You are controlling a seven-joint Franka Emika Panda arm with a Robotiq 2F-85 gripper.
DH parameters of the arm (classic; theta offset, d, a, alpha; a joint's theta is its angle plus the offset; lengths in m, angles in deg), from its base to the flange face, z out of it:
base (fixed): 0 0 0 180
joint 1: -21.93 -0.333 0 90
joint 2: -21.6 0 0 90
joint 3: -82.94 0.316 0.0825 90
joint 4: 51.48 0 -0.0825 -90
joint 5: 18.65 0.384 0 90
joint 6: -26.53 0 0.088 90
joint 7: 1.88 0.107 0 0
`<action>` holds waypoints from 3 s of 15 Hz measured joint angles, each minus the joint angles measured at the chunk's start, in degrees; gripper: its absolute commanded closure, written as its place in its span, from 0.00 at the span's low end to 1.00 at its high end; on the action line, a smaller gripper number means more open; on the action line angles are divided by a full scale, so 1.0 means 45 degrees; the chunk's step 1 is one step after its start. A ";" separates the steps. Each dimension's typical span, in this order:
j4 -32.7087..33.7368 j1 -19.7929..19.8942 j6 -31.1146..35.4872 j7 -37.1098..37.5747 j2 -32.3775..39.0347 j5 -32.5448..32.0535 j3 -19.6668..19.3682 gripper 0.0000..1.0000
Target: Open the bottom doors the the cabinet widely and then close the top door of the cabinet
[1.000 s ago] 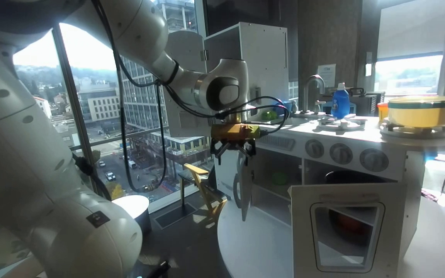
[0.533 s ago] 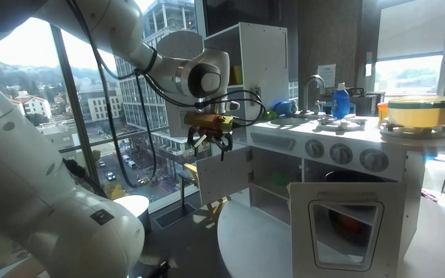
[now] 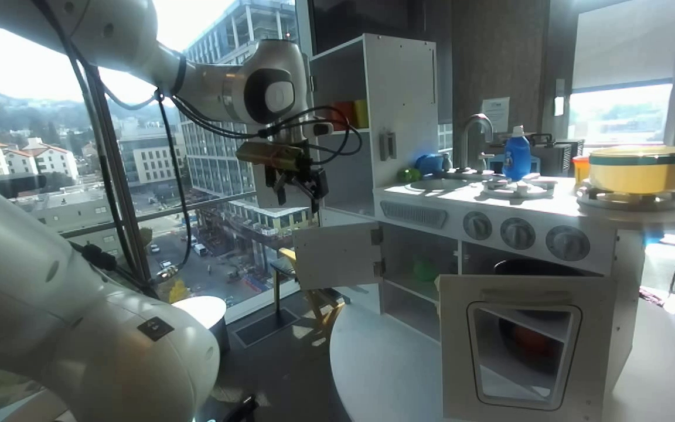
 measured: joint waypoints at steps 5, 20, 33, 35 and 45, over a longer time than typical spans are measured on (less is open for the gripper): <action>-0.0006 0.0001 0.1126 0.2092 -0.0459 0.0000 0.0464 0.00; -0.0615 -0.0999 0.1423 0.2781 -0.1722 0.0795 0.0860 0.00; 0.2092 0.0186 0.2943 0.9364 -0.0983 -0.0879 0.6222 0.00; 0.2856 0.1048 0.2942 1.0574 -0.0471 -0.1979 0.7079 0.00; 0.6918 0.2597 0.1732 1.3400 0.2036 -0.5621 0.9064 0.00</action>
